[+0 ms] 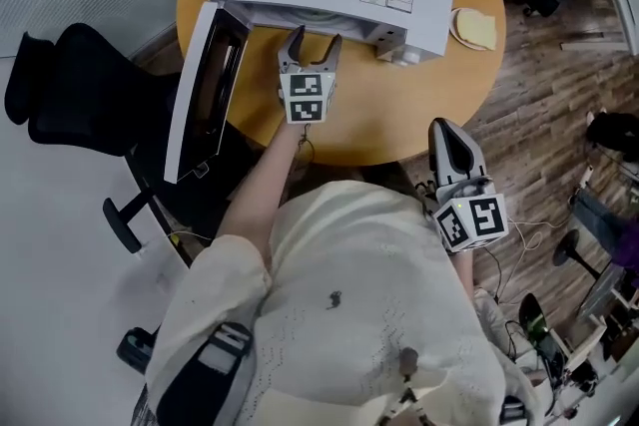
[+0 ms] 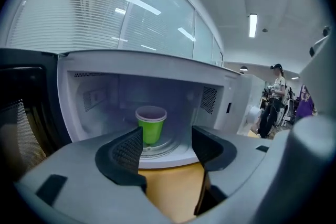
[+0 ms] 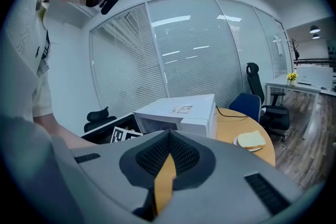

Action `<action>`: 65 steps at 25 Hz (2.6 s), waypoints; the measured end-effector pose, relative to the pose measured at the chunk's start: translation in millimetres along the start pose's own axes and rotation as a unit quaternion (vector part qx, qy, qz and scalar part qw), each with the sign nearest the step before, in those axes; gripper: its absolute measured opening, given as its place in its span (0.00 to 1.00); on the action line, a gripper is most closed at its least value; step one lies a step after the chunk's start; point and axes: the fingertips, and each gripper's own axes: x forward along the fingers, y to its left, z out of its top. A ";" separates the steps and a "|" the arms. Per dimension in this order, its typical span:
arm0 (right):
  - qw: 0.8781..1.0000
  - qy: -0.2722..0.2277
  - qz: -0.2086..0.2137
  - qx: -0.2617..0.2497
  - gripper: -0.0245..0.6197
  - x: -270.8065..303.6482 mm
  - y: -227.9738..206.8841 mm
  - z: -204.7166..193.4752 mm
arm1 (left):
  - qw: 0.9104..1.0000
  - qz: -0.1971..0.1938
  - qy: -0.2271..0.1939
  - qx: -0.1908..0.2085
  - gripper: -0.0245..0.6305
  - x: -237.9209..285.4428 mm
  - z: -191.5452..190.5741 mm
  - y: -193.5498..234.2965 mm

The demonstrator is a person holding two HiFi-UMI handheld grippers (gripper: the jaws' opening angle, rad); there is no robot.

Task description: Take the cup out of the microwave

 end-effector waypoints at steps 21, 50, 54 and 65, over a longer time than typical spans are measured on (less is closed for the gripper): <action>0.999 0.024 -0.042 0.019 0.05 2.7 0.1 -27.7 | 0.999 0.025 0.027 0.023 0.54 86.8 -23.2 34.9; 0.998 0.027 -0.048 0.033 0.05 -2.6 -6.1 -41.4 | 0.998 0.054 0.029 0.028 0.42 88.6 -24.4 38.1; 0.999 0.024 -0.037 0.027 0.05 -1.6 -3.7 -40.6 | 0.997 0.057 0.035 0.026 0.42 77.5 -32.5 34.8; 0.999 0.028 -0.003 0.017 0.05 -9.6 -14.2 -37.8 | 0.996 0.073 0.038 0.034 0.42 48.7 -43.4 24.8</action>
